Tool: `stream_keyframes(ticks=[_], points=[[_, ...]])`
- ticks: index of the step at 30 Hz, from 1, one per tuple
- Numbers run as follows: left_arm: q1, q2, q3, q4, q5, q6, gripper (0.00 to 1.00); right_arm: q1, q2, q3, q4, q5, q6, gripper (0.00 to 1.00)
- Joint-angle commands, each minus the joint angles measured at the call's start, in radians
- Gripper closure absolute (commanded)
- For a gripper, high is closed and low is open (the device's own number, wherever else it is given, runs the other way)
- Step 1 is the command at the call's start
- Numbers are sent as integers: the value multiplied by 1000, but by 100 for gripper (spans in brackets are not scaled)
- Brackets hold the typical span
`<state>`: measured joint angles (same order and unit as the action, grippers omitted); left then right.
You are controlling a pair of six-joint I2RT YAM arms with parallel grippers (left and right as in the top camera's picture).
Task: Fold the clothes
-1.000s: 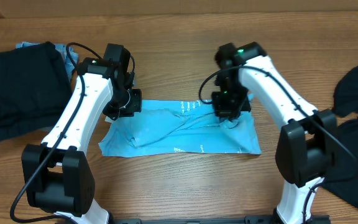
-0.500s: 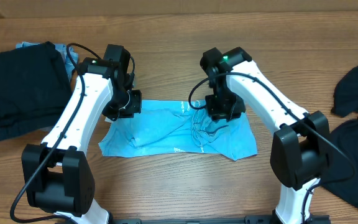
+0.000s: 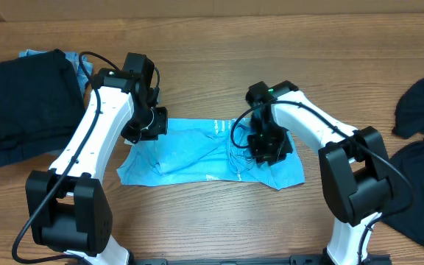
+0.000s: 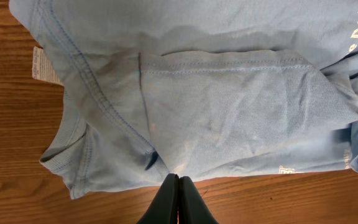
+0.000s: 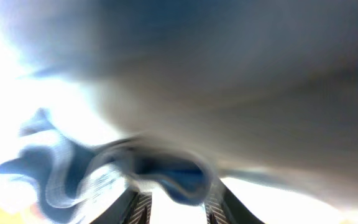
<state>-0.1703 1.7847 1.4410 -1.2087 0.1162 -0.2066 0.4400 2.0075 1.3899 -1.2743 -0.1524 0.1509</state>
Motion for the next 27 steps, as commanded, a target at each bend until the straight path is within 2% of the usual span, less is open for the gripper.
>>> stream_keyframes(ticks=[1, 3, 8, 11, 14, 15, 19, 23, 27], points=[[3, -24, 21, -6, 4, 20, 96, 66, -14, -5, -8, -267, -251, 69], [3, -24, 21, -9, 4, 20, 96, 104, -15, -5, -29, -332, -328, 68], [3, -24, 21, -11, 4, 20, 96, 113, -15, -2, -3, -294, -326, 68], [3, -24, 21, -10, 4, 20, 96, 113, -32, 54, -6, -65, -217, 67], [2, -24, 21, -17, 4, 20, 96, 94, -87, 182, 18, 97, -119, 58], [2, -24, 21, -18, 4, 20, 96, 87, -89, 183, 45, 98, -116, 54], [3, -24, 21, -18, 5, 20, 96, 86, -60, 182, 100, 100, -102, 52], [3, -24, 21, -26, 4, 25, 96, 74, -49, 181, 107, 152, 35, 44], [2, -24, 21, -26, 4, 27, 96, 26, -15, 180, 119, 152, 136, 41]])
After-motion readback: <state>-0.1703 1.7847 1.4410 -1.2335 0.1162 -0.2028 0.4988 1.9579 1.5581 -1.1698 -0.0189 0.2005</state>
